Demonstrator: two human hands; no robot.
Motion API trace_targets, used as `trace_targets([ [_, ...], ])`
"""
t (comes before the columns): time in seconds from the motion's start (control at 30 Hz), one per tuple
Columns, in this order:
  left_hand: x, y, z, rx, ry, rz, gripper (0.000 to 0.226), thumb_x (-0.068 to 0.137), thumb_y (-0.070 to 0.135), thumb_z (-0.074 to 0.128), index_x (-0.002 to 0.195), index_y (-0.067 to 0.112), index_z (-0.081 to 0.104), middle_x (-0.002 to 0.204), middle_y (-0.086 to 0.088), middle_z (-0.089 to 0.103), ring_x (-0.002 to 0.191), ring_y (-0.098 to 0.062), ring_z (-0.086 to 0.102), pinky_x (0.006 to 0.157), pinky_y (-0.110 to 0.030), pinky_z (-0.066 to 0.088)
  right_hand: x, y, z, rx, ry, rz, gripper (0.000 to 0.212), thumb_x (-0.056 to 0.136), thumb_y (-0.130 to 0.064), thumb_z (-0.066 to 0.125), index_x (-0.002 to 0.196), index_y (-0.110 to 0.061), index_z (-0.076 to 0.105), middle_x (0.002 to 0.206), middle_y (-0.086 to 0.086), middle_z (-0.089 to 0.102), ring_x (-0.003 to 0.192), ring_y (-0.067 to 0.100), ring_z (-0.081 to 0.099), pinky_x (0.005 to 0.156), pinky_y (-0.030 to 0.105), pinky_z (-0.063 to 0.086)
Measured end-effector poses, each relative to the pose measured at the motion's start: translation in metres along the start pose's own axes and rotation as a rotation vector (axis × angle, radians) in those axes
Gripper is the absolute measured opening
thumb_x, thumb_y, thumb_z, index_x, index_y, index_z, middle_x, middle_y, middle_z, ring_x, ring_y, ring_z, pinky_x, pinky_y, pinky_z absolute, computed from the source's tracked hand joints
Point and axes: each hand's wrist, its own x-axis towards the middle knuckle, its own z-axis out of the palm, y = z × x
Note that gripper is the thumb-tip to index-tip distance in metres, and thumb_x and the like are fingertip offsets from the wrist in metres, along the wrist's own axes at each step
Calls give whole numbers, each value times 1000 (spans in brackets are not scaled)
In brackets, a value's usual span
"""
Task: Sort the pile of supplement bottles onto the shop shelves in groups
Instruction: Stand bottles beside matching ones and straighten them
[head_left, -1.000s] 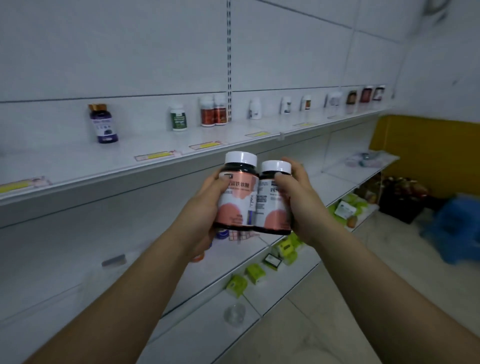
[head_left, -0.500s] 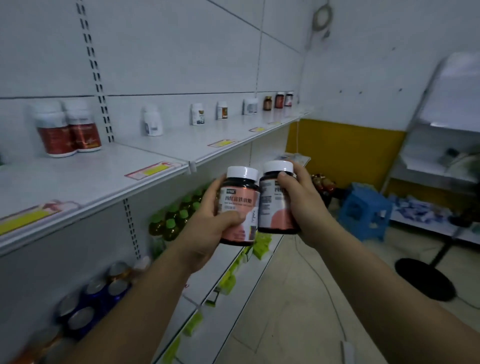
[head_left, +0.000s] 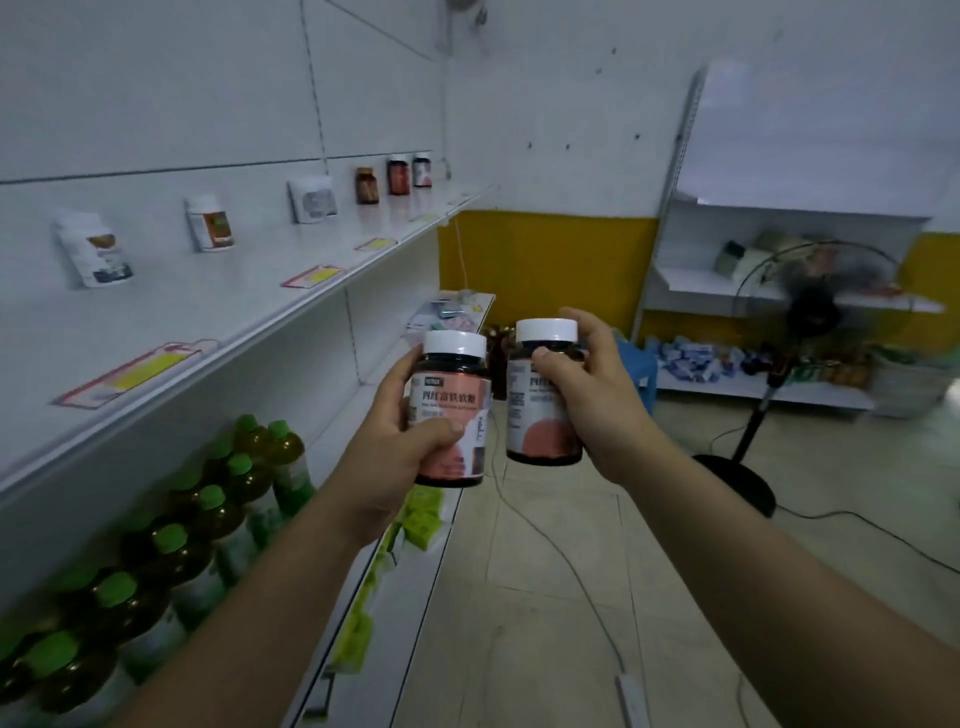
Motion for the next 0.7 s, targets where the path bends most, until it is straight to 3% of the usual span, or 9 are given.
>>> trace_targets([
  [0.13, 88, -23, 36, -14, -38, 3, 73, 84, -7, 52, 143, 31, 33, 113, -12, 63, 92, -27, 66, 76, -47, 56, 74, 20, -47, -79, -20, -12, 48, 89, -24, 65, 123, -41, 36, 110, 1, 57, 89, 19, 67, 73, 35, 59],
  [0.27, 178, -39, 70, -64, -60, -17, 71, 73, 10, 56, 138, 34, 40, 113, -12, 65, 96, -40, 61, 82, -76, 35, 158, 32, -91, -69, -19, 8, 42, 96, -32, 53, 132, -39, 33, 108, 2, 56, 88, 18, 66, 67, 32, 57],
  [0.43, 276, -52, 91, -198, -36, -53, 68, 69, 12, 53, 134, 30, 45, 117, -12, 63, 98, -33, 63, 79, -55, 53, 260, 45, -124, 25, -24, 71, 32, 102, -35, 36, 134, -38, 35, 108, 2, 58, 85, 19, 65, 66, 33, 54],
  [0.7, 441, -93, 80, -207, -56, -5, 72, 70, 10, 56, 138, 27, 41, 115, -9, 65, 99, -30, 64, 70, -45, 56, 423, 98, -130, 20, -59, 61, 25, 101, -37, 38, 125, -43, 36, 107, -2, 59, 86, 17, 66, 69, 33, 57],
])
